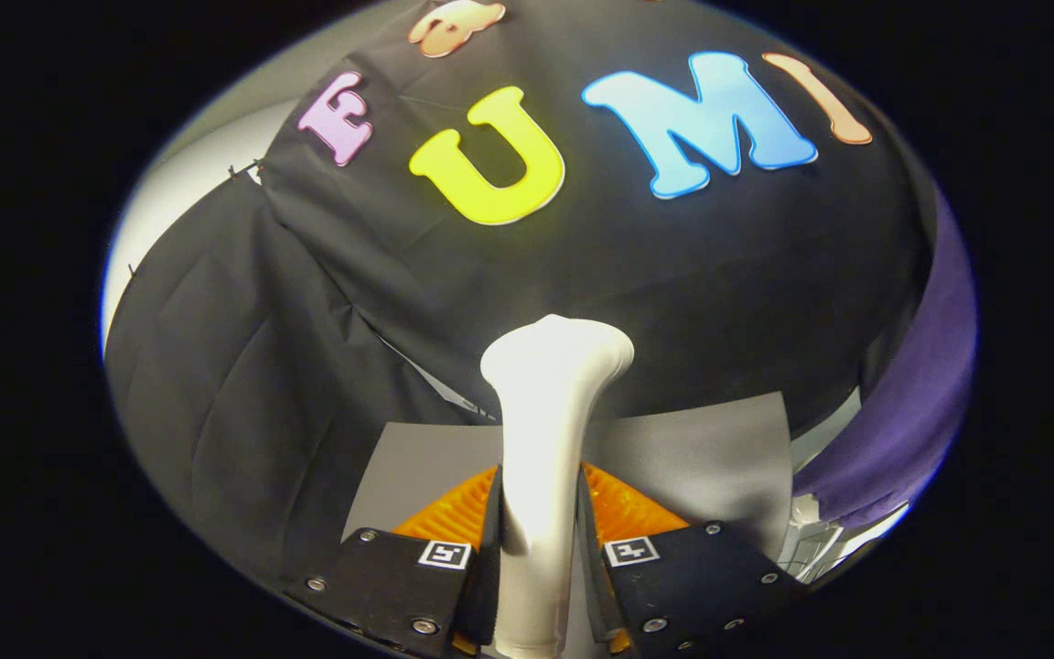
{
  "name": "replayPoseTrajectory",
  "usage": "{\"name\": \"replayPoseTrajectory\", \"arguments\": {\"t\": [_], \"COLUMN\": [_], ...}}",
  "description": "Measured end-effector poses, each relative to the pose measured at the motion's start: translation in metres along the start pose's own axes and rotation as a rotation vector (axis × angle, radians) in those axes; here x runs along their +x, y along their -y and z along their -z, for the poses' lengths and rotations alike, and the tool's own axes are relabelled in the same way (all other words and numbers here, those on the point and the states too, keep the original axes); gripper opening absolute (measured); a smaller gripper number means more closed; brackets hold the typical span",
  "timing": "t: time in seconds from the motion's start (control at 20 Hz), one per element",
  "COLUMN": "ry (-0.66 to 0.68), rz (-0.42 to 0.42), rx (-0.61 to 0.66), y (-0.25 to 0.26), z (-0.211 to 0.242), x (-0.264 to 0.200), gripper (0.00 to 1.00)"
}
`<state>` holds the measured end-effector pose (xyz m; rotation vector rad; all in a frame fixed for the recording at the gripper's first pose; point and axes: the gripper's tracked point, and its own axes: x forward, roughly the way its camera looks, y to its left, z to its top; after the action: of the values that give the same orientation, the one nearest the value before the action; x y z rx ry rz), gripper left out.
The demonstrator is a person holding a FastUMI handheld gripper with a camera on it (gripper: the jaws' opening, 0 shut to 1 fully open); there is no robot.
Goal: Iron the clothes twice with a garment steamer, once on the left side and once on the right side.
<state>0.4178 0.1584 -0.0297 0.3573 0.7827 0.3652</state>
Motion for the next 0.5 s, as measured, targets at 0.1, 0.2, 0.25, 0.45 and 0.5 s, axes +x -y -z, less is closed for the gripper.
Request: {"name": "replayPoseTrajectory", "arguments": {"t": [0.1,0.2,0.25,0.45,0.5], "ry": [0.039,0.087,0.108,0.184,0.200], "rz": [0.006,0.002,0.005,0.028,0.028], "rx": [-0.025,-0.032,-0.039,-0.071,-0.073], "y": [-0.003,-0.007,-0.008,-0.006,-0.005], "z": [0.004,0.011,0.015,0.041,0.051], "x": [-0.032,-0.063,-0.078,-0.135,-0.149], "gripper": [0.38,0.38,0.39,0.38,0.38]}}
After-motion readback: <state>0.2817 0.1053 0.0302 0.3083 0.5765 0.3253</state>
